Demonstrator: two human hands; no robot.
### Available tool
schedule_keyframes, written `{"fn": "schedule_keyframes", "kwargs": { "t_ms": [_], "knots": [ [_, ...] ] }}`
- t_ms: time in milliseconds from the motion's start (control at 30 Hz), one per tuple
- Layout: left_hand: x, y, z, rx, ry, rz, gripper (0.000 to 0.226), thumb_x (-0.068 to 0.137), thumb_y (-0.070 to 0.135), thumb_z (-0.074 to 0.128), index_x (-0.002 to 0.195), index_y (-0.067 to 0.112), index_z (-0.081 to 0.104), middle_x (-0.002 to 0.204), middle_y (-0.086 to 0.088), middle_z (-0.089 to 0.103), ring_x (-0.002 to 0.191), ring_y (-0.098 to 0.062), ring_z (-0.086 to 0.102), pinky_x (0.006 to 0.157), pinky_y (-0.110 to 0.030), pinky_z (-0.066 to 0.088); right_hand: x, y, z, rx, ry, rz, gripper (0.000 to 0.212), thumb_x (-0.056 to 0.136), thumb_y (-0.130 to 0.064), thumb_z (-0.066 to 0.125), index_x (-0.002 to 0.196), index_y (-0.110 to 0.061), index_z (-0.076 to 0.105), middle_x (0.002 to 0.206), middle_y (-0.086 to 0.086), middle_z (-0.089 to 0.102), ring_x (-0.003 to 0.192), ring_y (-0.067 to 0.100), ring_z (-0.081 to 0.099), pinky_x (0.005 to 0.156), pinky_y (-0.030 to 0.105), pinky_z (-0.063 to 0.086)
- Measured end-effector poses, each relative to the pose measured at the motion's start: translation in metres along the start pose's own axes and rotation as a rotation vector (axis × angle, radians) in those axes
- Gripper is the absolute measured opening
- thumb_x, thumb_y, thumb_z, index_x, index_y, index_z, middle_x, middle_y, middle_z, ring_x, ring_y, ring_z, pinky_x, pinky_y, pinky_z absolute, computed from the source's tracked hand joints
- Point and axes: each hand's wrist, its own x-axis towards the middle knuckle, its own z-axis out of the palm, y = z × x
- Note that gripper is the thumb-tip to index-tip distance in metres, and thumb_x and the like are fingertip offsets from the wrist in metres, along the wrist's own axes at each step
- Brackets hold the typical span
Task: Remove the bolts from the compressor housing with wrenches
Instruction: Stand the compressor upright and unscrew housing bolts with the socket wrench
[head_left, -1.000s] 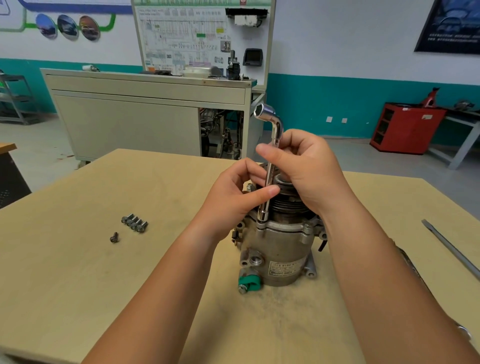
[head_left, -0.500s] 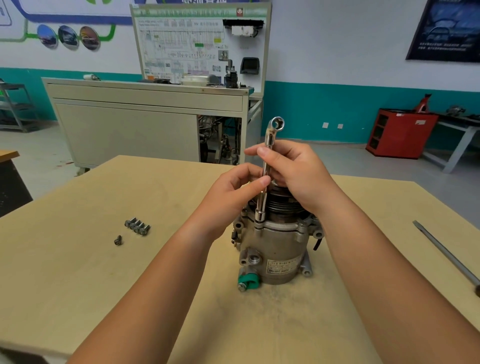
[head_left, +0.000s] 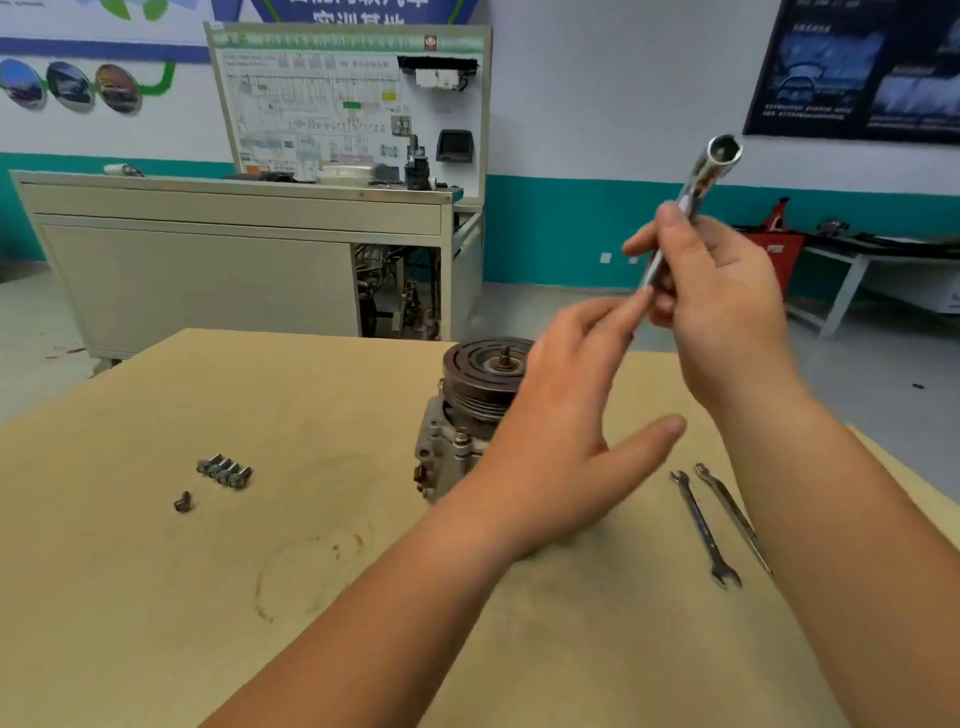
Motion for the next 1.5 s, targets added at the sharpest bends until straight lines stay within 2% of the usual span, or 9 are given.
{"fn": "schedule_keyframes", "kwargs": {
  "t_ms": [167,333,467,767,867,967,1100,1300,1500],
  "knots": [
    [-0.018,0.029,0.125,-0.438,-0.395,-0.257,0.087,0.089,0.025,0.063,0.153,0.031,0.003,0.15,0.028,-0.005,0.132,-0.007,0.033,0.107,-0.024,0.031,-0.025,0.043,-0.108,-0.663,0.119,0.324,0.041,0.091,-0.045,0.049,0.058,-0.025,0.062,0.061,-0.006,0.053,0.061,0.012,0.049,0.057,0.028,0.037],
    [-0.032,0.042,0.224,-0.63,-0.563,-0.53,0.092,0.087,0.023,0.066,0.153,0.024,0.002,0.147,0.018,0.001,0.126,-0.002,0.038,0.106,-0.022,0.035,-0.065,0.119,-0.193,-1.169,-0.202,0.652,0.018,0.094,-0.021,0.047,0.094,-0.01,0.062,0.078,0.008,0.061,0.079,0.029,0.054,0.061,0.03,0.037],
    [-0.035,0.049,0.247,-0.651,-0.54,-0.543,0.102,0.08,0.015,0.064,0.153,0.019,-0.007,0.156,0.01,-0.006,0.138,-0.019,0.033,0.113,-0.029,0.03,-0.083,0.156,-0.218,-1.274,-0.375,0.722,0.034,0.097,-0.026,0.042,0.128,-0.024,0.055,0.113,0.009,0.065,0.095,0.025,0.06,0.078,0.03,0.046],
    [-0.038,0.036,0.239,-0.714,-0.577,-0.606,0.089,0.069,0.022,0.059,0.15,0.028,0.022,0.147,-0.002,0.037,0.128,-0.025,0.048,0.108,-0.04,0.039,-0.066,0.198,-0.213,-1.468,-0.589,0.688,0.033,0.099,-0.036,0.034,0.111,-0.014,0.055,0.109,0.008,0.063,0.095,0.024,0.058,0.066,0.029,0.039],
    [-0.039,0.038,0.224,-0.776,-0.584,-0.56,0.072,0.083,0.012,0.062,0.141,0.041,0.031,0.14,-0.011,0.05,0.121,-0.017,0.055,0.107,-0.031,0.04,-0.056,0.184,-0.2,-1.499,-0.504,0.693,0.044,0.095,-0.048,0.039,0.125,-0.017,0.049,0.12,0.006,0.059,0.107,0.024,0.056,0.075,0.032,0.045],
    [-0.048,0.034,0.187,-0.773,-0.572,-0.5,0.058,0.087,0.017,0.058,0.136,0.043,0.041,0.136,-0.007,0.053,0.109,-0.012,0.059,0.097,-0.021,0.044,-0.047,0.15,-0.166,-1.12,-0.262,0.519,0.035,0.093,-0.039,0.051,0.123,-0.021,0.055,0.082,-0.001,0.06,0.08,0.016,0.058,0.065,0.031,0.043],
    [-0.066,0.012,0.101,-0.733,-0.306,-0.27,0.032,0.089,0.012,0.055,0.116,0.027,0.063,0.115,0.009,0.064,0.099,-0.01,0.064,0.075,-0.019,0.044,-0.058,0.09,-0.089,-0.544,-0.206,0.256,0.012,0.084,-0.02,0.062,0.085,-0.029,0.07,0.054,-0.009,0.047,0.049,0.003,0.041,0.049,0.012,0.034],
    [-0.093,-0.054,-0.005,-0.289,0.547,-0.414,0.017,0.077,0.024,0.059,0.088,0.029,0.071,0.087,0.007,0.069,0.07,-0.007,0.057,0.063,-0.014,0.043,-0.088,0.059,0.022,-0.553,-0.364,0.136,0.005,0.079,-0.028,0.069,0.079,-0.031,0.073,0.063,-0.012,0.061,0.061,0.002,0.053,0.056,0.018,0.043],
    [-0.082,-0.074,-0.025,0.073,0.34,-0.422,0.037,0.079,0.019,0.05,0.111,0.037,0.059,0.106,0.023,0.058,0.083,0.0,0.055,0.064,-0.005,0.038,-0.095,0.063,0.064,-0.759,-0.166,0.104,0.021,0.078,-0.037,0.071,0.097,-0.028,0.074,0.071,-0.017,0.066,0.071,0.004,0.06,0.06,0.019,0.046]
  ]
}}
